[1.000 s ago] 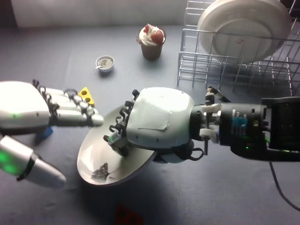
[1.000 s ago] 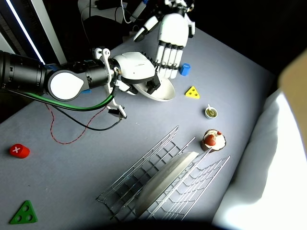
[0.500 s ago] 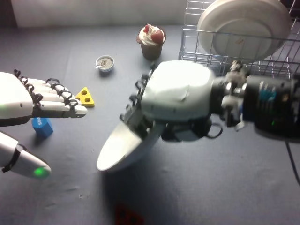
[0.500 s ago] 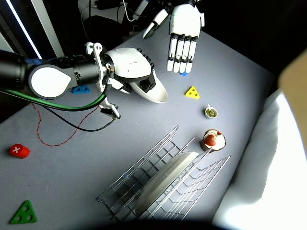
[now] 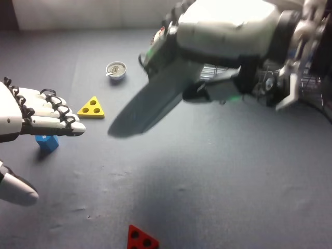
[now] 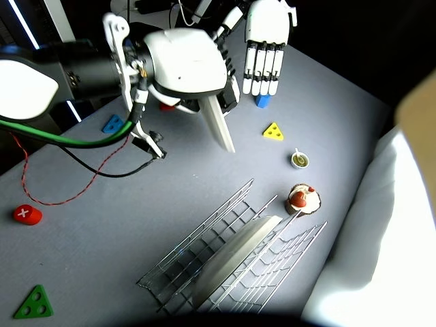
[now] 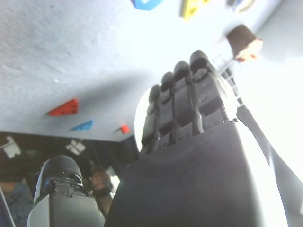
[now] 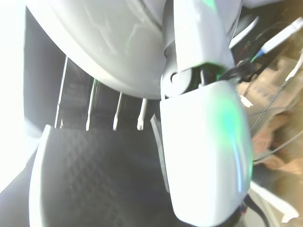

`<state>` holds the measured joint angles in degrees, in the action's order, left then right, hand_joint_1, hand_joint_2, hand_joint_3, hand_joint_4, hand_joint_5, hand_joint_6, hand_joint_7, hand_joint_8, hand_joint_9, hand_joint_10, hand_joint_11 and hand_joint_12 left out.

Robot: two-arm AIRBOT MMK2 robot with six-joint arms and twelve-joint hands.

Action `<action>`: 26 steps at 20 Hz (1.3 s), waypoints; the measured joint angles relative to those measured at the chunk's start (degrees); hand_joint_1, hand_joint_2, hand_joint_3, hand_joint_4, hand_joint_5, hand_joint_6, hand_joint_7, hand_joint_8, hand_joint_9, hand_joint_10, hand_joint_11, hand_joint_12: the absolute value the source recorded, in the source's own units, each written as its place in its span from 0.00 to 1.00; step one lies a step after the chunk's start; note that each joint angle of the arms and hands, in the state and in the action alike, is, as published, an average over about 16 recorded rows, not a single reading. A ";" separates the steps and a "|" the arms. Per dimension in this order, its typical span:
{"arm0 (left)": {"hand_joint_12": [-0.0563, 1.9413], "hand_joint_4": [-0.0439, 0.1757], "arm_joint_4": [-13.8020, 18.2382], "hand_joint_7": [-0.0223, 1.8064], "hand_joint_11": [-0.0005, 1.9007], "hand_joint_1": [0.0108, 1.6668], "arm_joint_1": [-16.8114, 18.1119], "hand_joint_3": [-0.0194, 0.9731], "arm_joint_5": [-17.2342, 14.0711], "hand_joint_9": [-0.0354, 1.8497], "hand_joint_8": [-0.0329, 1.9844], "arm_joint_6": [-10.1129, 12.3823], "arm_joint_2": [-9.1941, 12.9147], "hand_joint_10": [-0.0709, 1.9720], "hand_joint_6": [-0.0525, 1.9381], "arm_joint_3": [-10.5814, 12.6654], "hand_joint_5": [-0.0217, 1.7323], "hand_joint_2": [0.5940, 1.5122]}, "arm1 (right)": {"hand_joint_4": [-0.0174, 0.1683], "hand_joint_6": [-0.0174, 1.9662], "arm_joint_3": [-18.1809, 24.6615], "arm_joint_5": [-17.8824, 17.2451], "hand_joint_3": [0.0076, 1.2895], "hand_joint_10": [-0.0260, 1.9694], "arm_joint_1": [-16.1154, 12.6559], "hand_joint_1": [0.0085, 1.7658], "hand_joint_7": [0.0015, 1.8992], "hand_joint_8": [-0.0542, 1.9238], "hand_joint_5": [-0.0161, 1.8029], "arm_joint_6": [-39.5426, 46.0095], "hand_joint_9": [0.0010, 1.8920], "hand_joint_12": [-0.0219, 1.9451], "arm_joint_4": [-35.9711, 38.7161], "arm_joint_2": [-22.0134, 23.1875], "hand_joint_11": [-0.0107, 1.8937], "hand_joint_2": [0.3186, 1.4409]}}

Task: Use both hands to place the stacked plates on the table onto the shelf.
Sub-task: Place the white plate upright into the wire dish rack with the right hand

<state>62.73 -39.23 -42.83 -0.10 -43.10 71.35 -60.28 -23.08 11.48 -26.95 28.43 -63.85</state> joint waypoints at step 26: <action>0.03 0.20 6.89 0.11 0.07 0.06 3.59 0.02 -3.26 0.11 0.02 0.01 3.39 0.04 0.03 -4.26 0.10 0.41 | 0.06 0.54 -8.07 20.88 0.00 0.40 -13.64 0.83 0.53 0.39 0.49 7.33 0.59 0.54 -29.30 5.90 0.55 0.57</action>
<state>69.61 -35.64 -46.09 -0.09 -39.71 67.10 -68.35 -2.20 -2.16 -19.62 -0.87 -57.95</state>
